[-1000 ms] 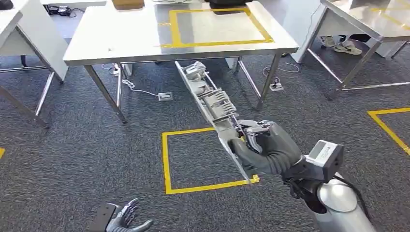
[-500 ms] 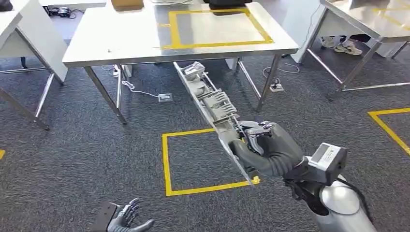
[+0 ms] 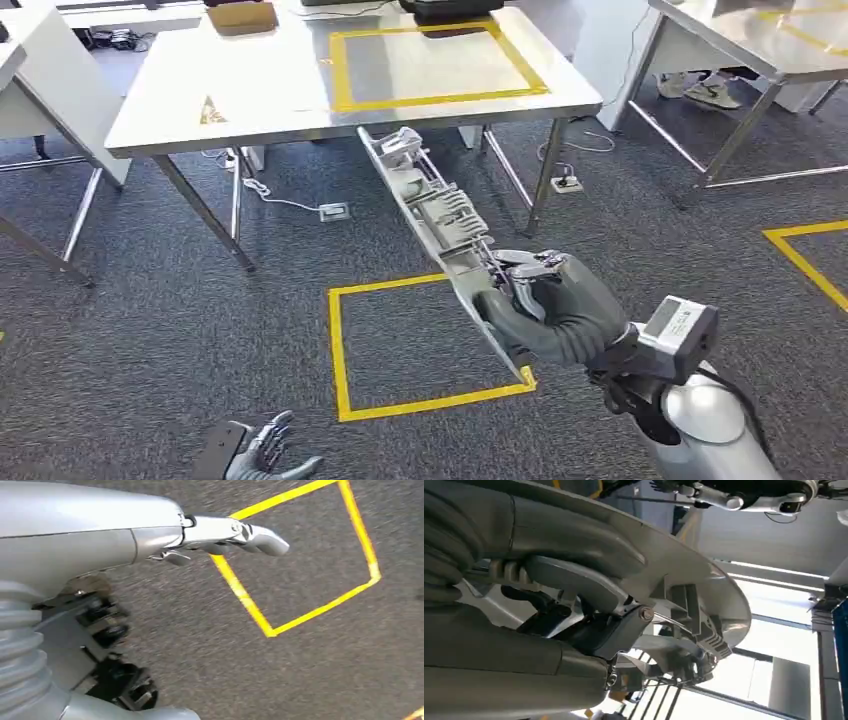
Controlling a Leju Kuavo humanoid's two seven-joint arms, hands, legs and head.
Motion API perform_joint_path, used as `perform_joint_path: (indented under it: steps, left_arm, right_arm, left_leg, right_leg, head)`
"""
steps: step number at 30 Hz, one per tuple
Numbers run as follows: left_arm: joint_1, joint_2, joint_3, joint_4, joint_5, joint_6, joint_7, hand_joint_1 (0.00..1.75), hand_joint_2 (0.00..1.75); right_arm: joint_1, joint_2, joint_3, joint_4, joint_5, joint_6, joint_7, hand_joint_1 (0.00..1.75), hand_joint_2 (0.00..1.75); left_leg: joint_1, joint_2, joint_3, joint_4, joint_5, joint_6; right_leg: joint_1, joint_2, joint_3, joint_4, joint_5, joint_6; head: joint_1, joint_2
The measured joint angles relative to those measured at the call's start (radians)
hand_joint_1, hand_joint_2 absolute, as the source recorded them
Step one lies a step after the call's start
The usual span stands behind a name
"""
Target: Take the parts from the cabinet and place them on the table.
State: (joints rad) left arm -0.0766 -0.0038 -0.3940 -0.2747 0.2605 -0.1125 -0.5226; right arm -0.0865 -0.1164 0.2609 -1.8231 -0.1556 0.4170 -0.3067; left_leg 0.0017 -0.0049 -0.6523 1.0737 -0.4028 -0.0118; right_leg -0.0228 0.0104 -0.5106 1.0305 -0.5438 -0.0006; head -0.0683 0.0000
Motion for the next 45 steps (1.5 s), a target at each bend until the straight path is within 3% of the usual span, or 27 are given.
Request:
perform_joint_path:
  steps: [1, 3, 4, 6, 8, 10, 11, 12, 13, 15, 16, 17, 19, 20, 22, 26, 27, 28, 31, 33, 34, 37, 38, 41, 42, 43, 45]
  left_arm:
    - [0.0, 0.001, 0.002, 0.002, 0.0, 0.0, 0.0, 0.0, 1.75]
    - [0.001, 0.0, 0.003, 0.001, 0.0, 0.0, 0.0, 0.0, 1.75]
    - [0.002, 0.0, 0.005, 0.001, -0.003, 0.0, -0.002, 0.0, 1.75]
    - [0.003, 0.001, 0.008, 0.0, -0.006, 0.0, -0.003, 0.0, 1.75]
    - [0.0, 0.0, 0.009, 0.0, -0.013, 0.0, -0.004, 0.0, 1.75]
    - [0.003, -0.002, 0.009, 0.0, -0.016, -0.001, -0.004, 0.0, 1.75]
    - [0.004, -0.002, 0.009, 0.0, -0.016, -0.001, -0.004, 0.0, 1.75]
    - [0.005, -0.002, 0.01, 0.0, -0.017, -0.001, -0.004, 0.0, 1.75]
    - [0.005, -0.002, 0.01, 0.0, -0.018, -0.001, -0.004, 0.0, 1.75]
    - [0.006, -0.004, 0.01, 0.0, -0.018, -0.002, -0.004, 0.0, 1.75]
    - [0.006, -0.005, 0.01, 0.0, -0.018, -0.002, -0.004, 0.0, 1.75]
    - [0.005, -0.005, 0.01, 0.001, -0.018, -0.002, -0.004, 0.0, 1.75]
    - [0.007, -0.005, 0.011, 0.001, -0.018, -0.002, -0.004, 0.0, 1.75]
    - [0.008, -0.005, 0.013, 0.001, -0.019, -0.002, -0.004, 0.0, 1.75]
    - [0.004, -0.004, 0.016, 0.0, -0.018, -0.002, -0.005, 0.0, 1.75]
    - [0.011, -0.005, 0.017, 0.001, -0.019, -0.002, -0.006, 0.0, 1.75]
    - [0.013, -0.005, 0.017, 0.002, -0.019, -0.002, -0.008, 0.0, 1.75]
    - [0.014, -0.004, 0.017, 0.002, -0.021, -0.002, -0.009, 0.0, 1.75]
    - [0.018, -0.001, 0.017, 0.003, -0.023, -0.002, -0.011, 0.0, 1.75]
    - [0.018, -0.001, 0.018, 0.005, -0.024, -0.002, -0.011, 0.0, 1.75]
    - [0.022, -0.001, 0.018, 0.005, -0.024, -0.002, -0.011, 0.0, 1.75]
    - [0.021, 0.0, 0.021, 0.005, -0.025, 0.0, -0.012, 0.0, 1.75]
    - [0.019, 0.0, 0.023, 0.005, -0.027, 0.0, -0.012, 0.0, 1.75]
    - [0.022, 0.0, 0.025, 0.006, -0.03, 0.0, -0.01, 0.0, 1.75]
    - [0.023, 0.001, 0.026, 0.008, -0.03, 0.0, -0.01, 0.0, 1.75]
    - [0.023, 0.001, 0.027, 0.01, -0.03, 0.0, -0.009, 0.0, 1.75]
    - [0.023, 0.001, 0.031, 0.01, -0.03, -0.002, -0.009, 0.0, 1.75]
  right_arm:
    - [-0.001, 0.0, 0.0, 0.0, 0.0, 0.0, -0.001, 1.75, 1.75]
    - [-0.001, 0.0, 0.0, 0.0, 0.001, 0.0, 0.0, 1.75, 1.75]
    - [0.0, 0.0, 0.0, -0.001, 0.001, 0.0, -0.001, 1.75, 1.75]
    - [0.001, 0.0, 0.0, -0.002, 0.002, 0.0, 0.002, 1.75, 1.75]
    - [-0.002, 0.0, 0.0, -0.002, 0.002, 0.0, -0.001, 1.75, 1.75]
    - [0.002, 0.0, 0.0, -0.002, 0.003, 0.0, -0.001, 1.75, 1.75]
    - [0.002, 0.0, 0.0, -0.002, 0.003, 0.0, -0.001, 1.75, 1.75]
    - [0.003, -0.001, -0.001, -0.002, 0.004, 0.0, -0.001, 1.75, 1.75]
    - [0.004, -0.001, -0.001, -0.002, 0.004, -0.002, -0.001, 1.75, 1.75]
    - [0.009, -0.001, -0.001, -0.002, 0.005, -0.002, 0.0, 1.75, 1.75]
    - [0.01, -0.002, -0.002, -0.002, 0.005, -0.002, -0.002, 1.75, 1.75]
    - [0.012, -0.002, -0.002, -0.002, 0.005, -0.003, -0.001, 1.75, 1.75]
    - [0.014, -0.002, -0.003, -0.003, 0.005, -0.003, -0.002, 1.75, 1.75]
    - [0.014, -0.003, -0.003, -0.003, 0.005, -0.003, -0.001, 1.75, 1.75]
    - [0.016, -0.003, -0.003, -0.007, 0.006, -0.003, 0.0, 1.75, 1.75]
    - [0.016, -0.002, -0.003, -0.008, 0.003, -0.004, -0.005, 1.75, 1.75]
    - [0.016, -0.002, -0.003, -0.008, 0.003, -0.006, -0.006, 1.75, 1.75]
    - [0.017, -0.002, -0.003, -0.008, 0.003, -0.007, -0.005, 1.75, 1.75]
    - [0.016, -0.001, -0.002, -0.008, 0.002, -0.008, -0.006, 1.75, 1.75]
    - [0.015, 0.0, -0.002, -0.009, 0.0, -0.009, -0.008, 1.75, 1.75]
    - [0.015, 0.0, -0.002, -0.009, -0.001, -0.009, -0.007, 1.75, 1.75]
    - [0.016, 0.0, -0.002, -0.011, 0.0, -0.011, -0.006, 1.75, 1.75]
    - [0.014, 0.0, -0.002, -0.013, 0.0, -0.013, -0.007, 1.75, 1.75]
    - [0.018, 0.0, -0.005, -0.016, 0.0, -0.017, -0.007, 1.75, 1.75]
    - [0.02, 0.0, -0.006, -0.015, 0.0, -0.017, -0.007, 1.75, 1.75]
    - [0.021, 0.0, -0.008, -0.015, 0.0, -0.017, -0.006, 1.75, 1.75]
    - [0.024, -0.001, -0.009, -0.015, 0.005, -0.014, -0.006, 1.75, 1.75]
  left_leg:
    - [-0.006, -0.002, 0.011, -0.016, -0.02, 0.005]
    - [-0.01, -0.001, 0.017, -0.038, -0.03, 0.012]
    - [-0.009, 0.0, 0.018, -0.042, -0.036, 0.021]
    - [-0.002, -0.003, 0.041, -0.053, -0.043, 0.034]
    - [-0.002, -0.003, 0.057, -0.056, -0.053, 0.047]
    - [-0.004, -0.003, 0.07, -0.056, -0.067, 0.05]
    - [-0.005, -0.003, 0.079, -0.056, -0.075, 0.049]
    - [-0.005, -0.003, 0.09, -0.056, -0.083, 0.049]
    - [-0.004, -0.004, 0.104, -0.056, -0.093, 0.047]
    - [-0.004, -0.004, 0.134, -0.056, -0.113, 0.042]
    - [-0.007, -0.004, 0.142, -0.054, -0.124, 0.036]
    - [-0.009, -0.006, 0.148, -0.052, -0.13, 0.029]
    - [-0.008, -0.002, 0.158, -0.044, -0.132, 0.013]
    - [-0.009, -0.002, 0.162, -0.043, -0.133, 0.007]
    - [-0.005, 0.0, 0.144, 0.004, -0.146, 0.0]
    - [0.002, 0.0, -0.022, 0.249, -0.249, -0.017]
    - [0.003, 0.0, -0.039, 0.25, -0.24, -0.018]
    - [0.004, 0.0, -0.037, 0.207, -0.205, -0.02]
    - [0.004, 0.002, 0.024, -0.025, -0.022, -0.007]
    - [-0.005, 0.003, 0.021, -0.032, -0.063, 0.008]
    - [-0.004, 0.002, 0.021, -0.039, -0.042, 0.018]
    - [0.001, -0.003, 0.054, -0.048, -0.051, 0.04]
    - [0.001, -0.003, 0.06, -0.049, -0.056, 0.044]
    - [-0.003, -0.003, 0.075, -0.048, -0.077, 0.05]
    - [-0.004, -0.003, 0.083, -0.048, -0.084, 0.05]
    - [-0.005, -0.005, 0.094, -0.048, -0.092, 0.049]
    - [-0.006, -0.007, 0.122, -0.048, -0.111, 0.045]
  right_leg:
    - [0.004, 0.0, 0.001, -0.001, -0.008, 0.008]
    - [0.002, 0.003, -0.001, -0.011, -0.008, 0.02]
    - [0.004, 0.003, 0.005, -0.005, 0.0, 0.029]
    - [0.002, 0.0, 0.003, 0.019, -0.003, 0.033]
    - [0.003, -0.003, -0.064, 0.134, -0.035, 0.037]
    - [0.004, -0.003, -0.161, 0.27, -0.096, 0.043]
    - [0.004, -0.003, -0.194, 0.298, -0.102, 0.044]
    - [0.004, -0.003, -0.203, 0.283, -0.08, 0.044]
    - [0.004, -0.004, -0.193, 0.231, -0.037, 0.042]
    - [0.005, -0.006, -0.138, 0.065, 0.086, 0.037]
    - [0.007, -0.01, -0.124, 0.003, 0.123, 0.032]
    - [0.012, -0.012, -0.124, 0.009, 0.066, 0.026]
    - [0.011, -0.007, -0.117, 0.001, 0.097, 0.012]
    - [0.012, -0.007, -0.107, 0.001, 0.091, 0.004]
    - [0.007, -0.006, -0.087, -0.004, 0.085, -0.007]
    - [0.007, -0.005, -0.061, -0.004, 0.058, -0.012]
    - [0.006, -0.004, -0.051, -0.004, 0.05, -0.011]
    - [0.006, -0.003, -0.037, -0.004, 0.039, -0.008]
    - [0.004, -0.004, -0.001, -0.006, 0.009, 0.002]
    - [0.007, -0.002, 0.0, -0.009, -0.001, 0.017]
    - [0.006, -0.002, 0.009, -0.004, 0.003, 0.024]
    - [0.006, -0.005, 0.009, 0.03, -0.006, 0.038]
    - [0.006, -0.006, -0.017, 0.078, -0.019, 0.038]
    - [0.008, -0.006, -0.165, 0.285, -0.11, 0.041]
    - [0.008, -0.006, -0.19, 0.298, -0.11, 0.042]
    - [0.008, -0.006, -0.194, 0.271, -0.083, 0.041]
    - [0.011, -0.006, -0.153, 0.123, 0.031, 0.033]
  head:
    - [0.0, 0.0]
    - [-0.001, 0.0]
    - [0.0, 0.0]
    - [0.001, 0.0]
    - [0.003, 0.0]
    - [0.004, 0.0]
    - [0.003, 0.0]
    - [0.004, 0.0]
    - [0.003, 0.0]
    - [0.003, 0.0]
    - [0.003, 0.0]
    - [0.003, 0.0]
    - [0.003, 0.0]
    - [0.002, 0.0]
    - [0.001, 0.0]
    - [0.0, 0.0]
    - [0.0, 0.0]
    - [0.0, 0.0]
    - [0.0, 0.0]
    - [-0.001, 0.0]
    - [-0.001, 0.0]
    - [0.0, 0.0]
    - [0.001, 0.0]
    - [0.002, 0.0]
    - [0.002, 0.0]
    - [0.002, 0.0]
    - [0.001, 0.0]
